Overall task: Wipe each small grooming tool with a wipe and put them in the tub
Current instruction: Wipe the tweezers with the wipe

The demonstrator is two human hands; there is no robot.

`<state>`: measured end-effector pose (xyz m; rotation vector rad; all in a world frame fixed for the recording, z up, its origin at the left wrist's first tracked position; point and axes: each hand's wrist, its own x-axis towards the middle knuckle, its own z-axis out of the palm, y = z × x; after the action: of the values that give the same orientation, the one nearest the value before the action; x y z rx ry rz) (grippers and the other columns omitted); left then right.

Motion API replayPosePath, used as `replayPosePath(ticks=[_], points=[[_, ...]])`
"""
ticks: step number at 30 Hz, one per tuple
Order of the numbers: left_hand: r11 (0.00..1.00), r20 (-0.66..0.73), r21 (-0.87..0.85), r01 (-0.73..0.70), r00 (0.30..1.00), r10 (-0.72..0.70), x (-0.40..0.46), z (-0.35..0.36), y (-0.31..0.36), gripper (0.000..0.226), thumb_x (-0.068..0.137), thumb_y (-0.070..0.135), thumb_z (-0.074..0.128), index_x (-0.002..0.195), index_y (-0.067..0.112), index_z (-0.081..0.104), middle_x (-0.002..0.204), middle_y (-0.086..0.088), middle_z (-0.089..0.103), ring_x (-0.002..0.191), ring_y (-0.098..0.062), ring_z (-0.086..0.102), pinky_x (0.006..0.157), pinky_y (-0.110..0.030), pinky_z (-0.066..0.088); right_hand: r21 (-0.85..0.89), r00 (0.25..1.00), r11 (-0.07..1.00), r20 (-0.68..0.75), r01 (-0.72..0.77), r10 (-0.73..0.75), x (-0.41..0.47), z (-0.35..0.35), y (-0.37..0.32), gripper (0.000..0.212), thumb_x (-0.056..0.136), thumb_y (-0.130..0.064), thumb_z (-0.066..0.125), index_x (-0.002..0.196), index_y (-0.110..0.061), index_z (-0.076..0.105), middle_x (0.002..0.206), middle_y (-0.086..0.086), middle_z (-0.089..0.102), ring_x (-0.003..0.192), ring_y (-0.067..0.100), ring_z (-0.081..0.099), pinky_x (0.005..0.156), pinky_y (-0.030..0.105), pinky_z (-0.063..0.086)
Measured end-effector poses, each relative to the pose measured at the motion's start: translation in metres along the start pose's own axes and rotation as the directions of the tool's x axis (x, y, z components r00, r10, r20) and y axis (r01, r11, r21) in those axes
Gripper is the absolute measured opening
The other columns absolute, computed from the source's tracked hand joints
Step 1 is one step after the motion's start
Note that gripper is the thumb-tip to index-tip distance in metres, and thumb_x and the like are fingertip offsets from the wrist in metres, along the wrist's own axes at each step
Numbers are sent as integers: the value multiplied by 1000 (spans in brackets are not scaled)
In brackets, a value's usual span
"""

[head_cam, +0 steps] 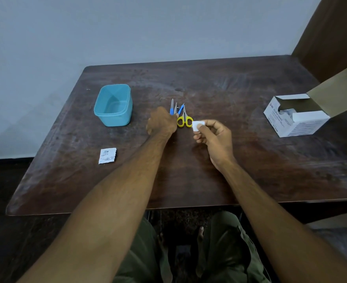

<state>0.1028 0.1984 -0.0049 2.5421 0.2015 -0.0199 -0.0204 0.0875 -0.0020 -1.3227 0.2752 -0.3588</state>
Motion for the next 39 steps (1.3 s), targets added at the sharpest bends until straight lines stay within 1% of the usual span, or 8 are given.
replayPosePath(ticks=[3, 9, 12, 15, 18, 30, 35, 39], points=[[998, 23, -42, 47, 999, -46, 4, 0, 1, 47, 81, 53, 67, 98, 9, 68, 98, -8, 71, 92, -26, 66, 68, -33, 48, -4, 1000, 1000, -3, 0, 0, 0, 0, 0, 12, 90, 3, 58, 88, -7, 64, 67, 8, 66, 54, 13, 60, 53, 22, 49], [990, 35, -123, 69, 997, -65, 5, -3, 5, 48, 81, 54, 64, 95, 9, 71, 93, -7, 72, 88, -25, 67, 59, -30, 39, -7, 1000, 1000, 0, 0, 0, 1, -1, 2, 12, 90, 3, 58, 88, -7, 64, 70, 11, 66, 55, 14, 60, 53, 22, 49], [992, 5, -124, 21, 1000, -20, 5, -1, 9, 31, 89, 41, 57, 93, 13, 70, 94, -6, 71, 86, -23, 66, 61, -30, 46, -10, 1000, 1000, 1, 4, -4, 2, -1, 2, 11, 90, 2, 59, 88, -7, 65, 70, 11, 66, 55, 14, 61, 53, 22, 49], [995, -69, -99, -29, 997, 23, 4, 1, 13, 18, 91, 28, 56, 94, 19, 71, 97, -3, 72, 90, -23, 67, 74, -35, 56, -8, 1000, 1000, 0, 6, -6, 2, -1, 3, 11, 90, 2, 59, 88, -7, 64, 68, 9, 67, 55, 14, 61, 53, 22, 49], [995, -81, -79, -63, 995, 56, 5, 1, 15, 17, 92, 24, 57, 97, 17, 72, 98, -4, 72, 90, -24, 67, 71, -33, 55, -12, 1000, 1000, 3, 7, -7, 2, -2, 4, 9, 90, 2, 59, 90, -6, 64, 68, 8, 67, 55, 13, 61, 53, 23, 49], [985, -61, -174, -9, 998, -2, 20, 8, 18, 25, 87, 34, 58, 98, 16, 72, 101, -7, 71, 96, -26, 67, 75, -34, 56, -19, 1000, 1000, 5, 6, -6, 3, -2, 5, 6, 90, 1, 59, 91, -3, 64, 69, 8, 67, 56, 12, 61, 53, 22, 49], [963, -46, -268, 13, 999, -26, 10, -5, 23, 19, 85, 28, 64, 88, 13, 75, 87, -2, 72, 83, -19, 67, 62, -27, 47, -12, 1000, 1000, 5, 8, -8, 3, -2, 4, 7, 90, 0, 60, 89, -6, 64, 68, 8, 67, 55, 12, 61, 53, 22, 49], [887, -81, -461, -44, 997, 7, -3, -18, 24, 16, 80, 28, 75, 67, 21, 68, 72, 5, 66, 71, -10, 61, 64, -25, 47, -17, 1000, 1000, 1, 12, -12, 3, -2, 3, 10, 90, 1, 60, 87, -8, 64, 67, 8, 66, 55, 11, 61, 52, 22, 48]])
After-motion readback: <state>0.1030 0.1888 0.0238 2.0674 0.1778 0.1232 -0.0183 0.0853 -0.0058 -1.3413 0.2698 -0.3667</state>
